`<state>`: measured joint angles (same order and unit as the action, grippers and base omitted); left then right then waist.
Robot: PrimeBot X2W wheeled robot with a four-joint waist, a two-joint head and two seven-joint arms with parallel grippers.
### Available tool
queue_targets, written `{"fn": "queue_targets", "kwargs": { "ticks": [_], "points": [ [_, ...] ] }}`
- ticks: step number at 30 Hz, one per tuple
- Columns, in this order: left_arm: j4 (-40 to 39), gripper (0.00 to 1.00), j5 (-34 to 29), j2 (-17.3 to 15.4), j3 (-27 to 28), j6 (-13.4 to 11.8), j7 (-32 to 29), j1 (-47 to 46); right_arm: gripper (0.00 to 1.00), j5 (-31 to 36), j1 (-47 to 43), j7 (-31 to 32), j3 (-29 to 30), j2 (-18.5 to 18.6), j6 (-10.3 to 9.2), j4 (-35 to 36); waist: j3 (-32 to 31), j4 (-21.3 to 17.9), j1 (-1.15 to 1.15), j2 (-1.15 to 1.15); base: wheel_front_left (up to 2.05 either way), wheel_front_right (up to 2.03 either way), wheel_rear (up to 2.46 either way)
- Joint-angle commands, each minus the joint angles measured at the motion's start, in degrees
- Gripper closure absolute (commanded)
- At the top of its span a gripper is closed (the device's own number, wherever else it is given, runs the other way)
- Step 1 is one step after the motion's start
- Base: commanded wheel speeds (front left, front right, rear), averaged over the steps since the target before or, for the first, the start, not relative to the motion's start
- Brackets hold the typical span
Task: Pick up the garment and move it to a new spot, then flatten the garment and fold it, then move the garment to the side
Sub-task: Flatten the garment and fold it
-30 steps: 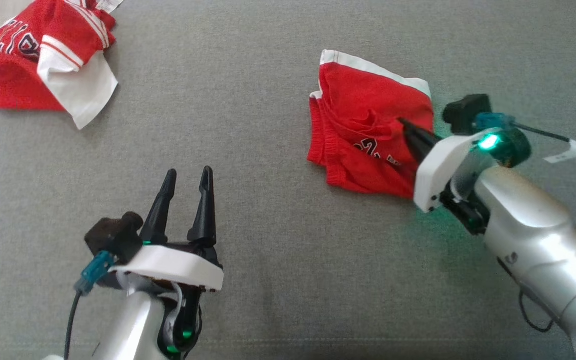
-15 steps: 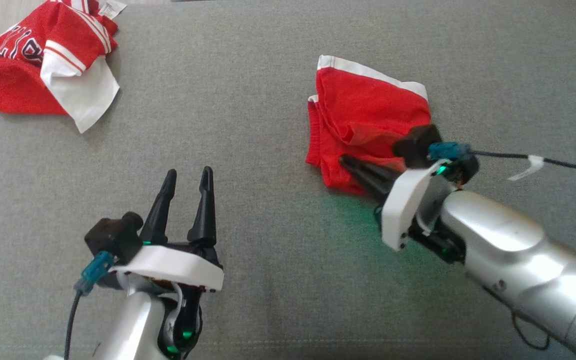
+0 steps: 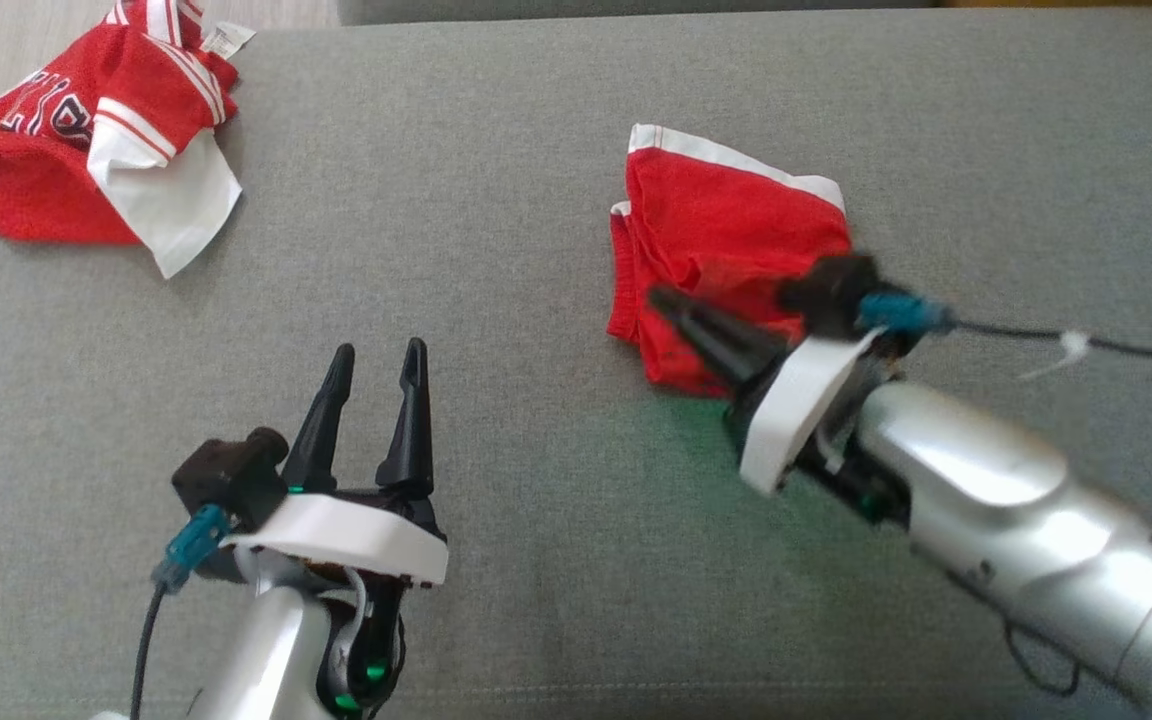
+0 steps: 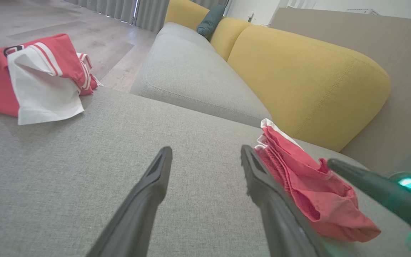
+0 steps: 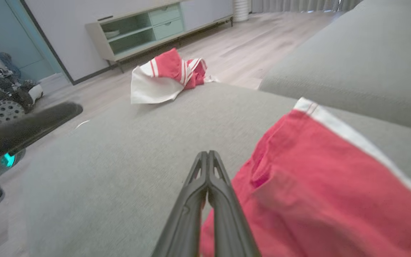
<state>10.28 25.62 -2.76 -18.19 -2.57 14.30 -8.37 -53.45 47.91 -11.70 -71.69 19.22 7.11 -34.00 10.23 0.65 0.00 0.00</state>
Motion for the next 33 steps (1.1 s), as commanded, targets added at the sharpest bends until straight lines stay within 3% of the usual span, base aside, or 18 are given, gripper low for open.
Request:
{"fn": "queue_targets", "kwargs": {
  "ticks": [1, 7, 16, 20, 26, 33],
  "points": [
    [-1.7, 0.00, 0.2, -0.1, 1.4, -0.4, 0.7, -0.8, 1.00, -0.3, 2.1, -1.2, 2.0, 1.4, 0.37, 0.2, -0.3, 0.0, 0.00, 0.00, 0.00, 0.00, 0.00],
    [-1.9, 0.00, 0.4, -0.1, 0.7, -0.4, 0.7, -0.8, 1.00, -0.3, 4.5, -1.3, 4.3, 3.9, 0.37, -5.2, 0.1, 1.0, 0.00, 0.00, 0.00, 0.00, 0.00],
    [-2.0, 0.00, 0.6, -0.1, -0.2, -0.3, 0.7, -1.8, 1.00, 1.4, 8.5, 6.2, -0.3, 5.7, 0.37, -9.3, 2.3, 3.9, 0.00, 0.00, 0.00, 0.00, 0.00],
    [-1.9, 0.00, 0.9, -0.1, -0.3, -0.4, 0.7, -2.2, 1.00, 2.7, 8.6, 11.2, -1.4, 8.1, 0.37, -6.6, 2.9, 4.8, 0.00, 0.00, 0.00, 0.00, 0.00],
    [-2.0, 0.00, 1.2, -0.1, 0.1, -0.7, 0.7, -2.3, 1.00, 4.5, 5.2, 18.1, -1.6, 11.5, 0.37, 3.5, 3.1, 4.6, 0.00, 0.00, 0.00, 0.00, 0.00],
    [-2.3, 0.00, 1.1, -0.1, 0.6, -0.5, 0.7, -2.9, 1.00, 4.8, 2.5, 19.8, -1.6, 10.5, 0.37, 8.0, 4.1, 3.2, 0.00, 0.00, 0.00, 0.00, 0.00]
  ]
}}
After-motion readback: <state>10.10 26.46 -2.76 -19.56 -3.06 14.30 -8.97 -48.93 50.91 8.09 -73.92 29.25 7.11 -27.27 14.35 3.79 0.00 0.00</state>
